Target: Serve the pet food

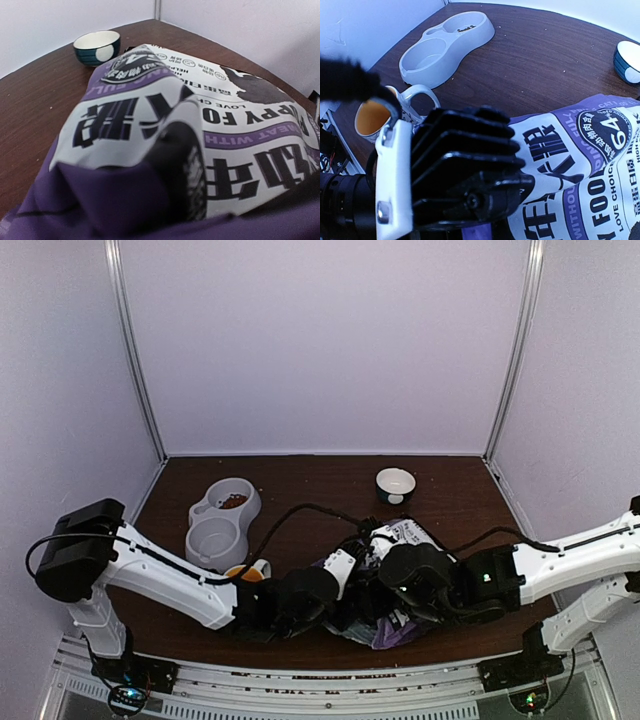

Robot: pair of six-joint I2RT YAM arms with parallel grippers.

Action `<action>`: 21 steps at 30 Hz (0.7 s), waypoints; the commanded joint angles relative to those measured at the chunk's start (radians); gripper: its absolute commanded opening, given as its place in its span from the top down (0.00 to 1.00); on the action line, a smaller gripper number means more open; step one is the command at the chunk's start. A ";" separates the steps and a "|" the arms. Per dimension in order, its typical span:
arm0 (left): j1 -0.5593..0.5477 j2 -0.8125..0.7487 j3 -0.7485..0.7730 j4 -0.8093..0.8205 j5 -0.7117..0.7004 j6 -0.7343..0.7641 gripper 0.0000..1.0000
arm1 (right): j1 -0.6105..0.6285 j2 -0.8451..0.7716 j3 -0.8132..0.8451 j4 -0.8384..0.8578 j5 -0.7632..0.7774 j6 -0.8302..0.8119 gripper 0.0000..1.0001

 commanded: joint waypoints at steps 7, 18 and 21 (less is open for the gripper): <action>0.007 -0.015 -0.027 0.016 -0.076 0.084 1.00 | 0.014 -0.050 0.020 0.122 -0.129 0.013 1.00; 0.003 0.056 0.080 -0.045 -0.342 0.011 1.00 | 0.015 0.004 0.062 0.113 -0.184 0.000 1.00; 0.024 0.066 0.040 0.051 -0.139 0.040 1.00 | 0.014 -0.008 0.044 0.116 -0.187 0.009 1.00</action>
